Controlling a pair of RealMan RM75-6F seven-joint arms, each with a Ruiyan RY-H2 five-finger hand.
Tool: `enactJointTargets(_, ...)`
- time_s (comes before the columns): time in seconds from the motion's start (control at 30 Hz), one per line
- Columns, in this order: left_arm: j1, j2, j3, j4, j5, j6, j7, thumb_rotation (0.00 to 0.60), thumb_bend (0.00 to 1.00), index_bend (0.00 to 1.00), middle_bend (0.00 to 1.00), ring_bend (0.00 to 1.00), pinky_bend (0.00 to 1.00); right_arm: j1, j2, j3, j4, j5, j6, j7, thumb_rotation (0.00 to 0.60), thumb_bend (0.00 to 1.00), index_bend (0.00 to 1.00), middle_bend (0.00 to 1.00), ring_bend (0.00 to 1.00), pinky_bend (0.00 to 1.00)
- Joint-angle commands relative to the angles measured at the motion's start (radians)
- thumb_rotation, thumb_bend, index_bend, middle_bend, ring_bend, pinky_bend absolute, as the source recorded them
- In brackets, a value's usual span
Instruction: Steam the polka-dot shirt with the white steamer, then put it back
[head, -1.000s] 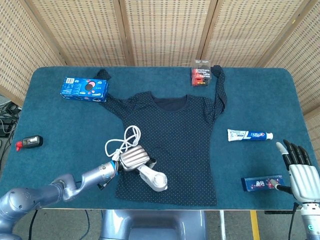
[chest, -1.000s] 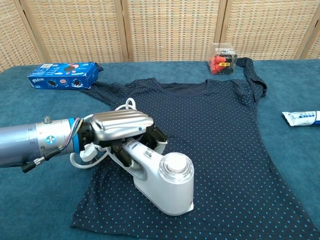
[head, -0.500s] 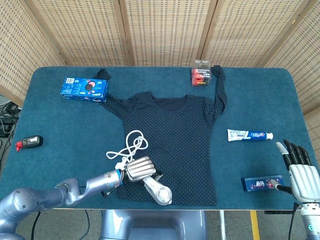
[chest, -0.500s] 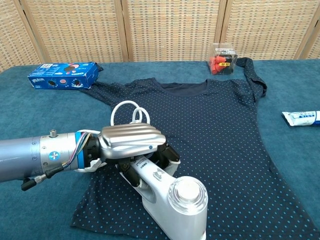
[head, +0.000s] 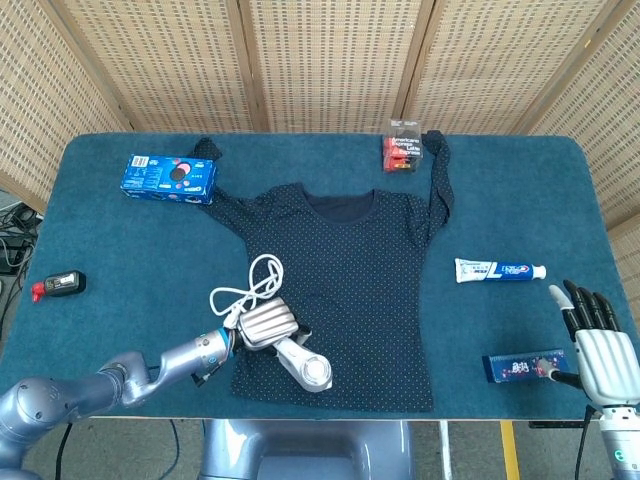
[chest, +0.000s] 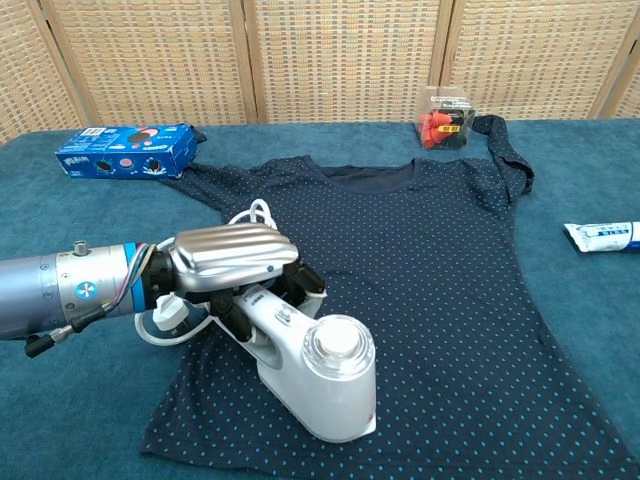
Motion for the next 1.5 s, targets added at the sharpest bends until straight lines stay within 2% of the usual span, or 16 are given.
enactJointTargets(0.03,0.011,0.01,0.002,0.008,-0.006,0.006,-0.001,0.6,0.56,1.0,0.77,0.71,0.87,0.0,0.0,0.0,-0.001,-0.001,0.001,0.0,0.6,0.0,0.06,0.0,0.0,0.0)
enactJointTargets(0.57,0.07,0.072,-0.013,0.012,-0.048,0.046,-0.017,0.6,0.56,1.0,0.77,0.71,0.87,-0.004,0.003,-0.008,-0.012,-0.022,0.01,-0.002,0.6,0.0,0.06,0.0,0.0,0.0)
enactJointTargets(0.67,0.076,0.085,-0.032,0.01,-0.064,0.06,-0.014,0.6,0.56,1.0,0.77,0.71,0.87,-0.005,0.005,-0.01,-0.014,-0.027,0.014,0.0,0.6,0.0,0.06,0.0,0.0,0.0)
enactJointTargets(0.87,0.089,0.14,-0.131,0.006,-0.161,0.076,-0.027,0.6,0.56,1.0,0.77,0.71,0.87,-0.009,0.011,-0.014,-0.018,-0.041,0.023,0.01,0.6,0.0,0.06,0.0,0.0,0.0)
enactJointTargets(0.97,0.097,0.159,-0.163,0.021,-0.199,0.073,-0.026,0.6,0.56,1.0,0.77,0.71,0.87,-0.009,0.012,-0.015,-0.019,-0.046,0.024,0.012,0.6,0.0,0.06,0.0,0.0,0.0)
enactJointTargets(1.1,0.111,0.178,-0.206,0.077,-0.278,0.022,-0.04,0.6,0.56,1.0,0.77,0.71,0.87,-0.008,0.01,-0.02,-0.019,-0.054,0.022,0.007,0.6,0.0,0.06,0.0,0.0,0.0)
enactJointTargets(1.2,0.119,0.174,-0.233,0.163,-0.344,-0.055,-0.06,0.6,0.56,1.0,0.77,0.71,0.87,-0.006,0.005,-0.021,-0.018,-0.053,0.017,-0.005,0.6,0.0,0.06,0.0,0.0,0.0)
enactJointTargets(1.5,0.137,0.089,-0.255,0.413,-0.423,-0.208,-0.129,0.6,0.56,1.0,0.77,0.71,0.87,0.0,-0.01,-0.021,-0.017,-0.046,0.003,-0.037,0.6,0.0,0.06,0.0,0.0,0.0)
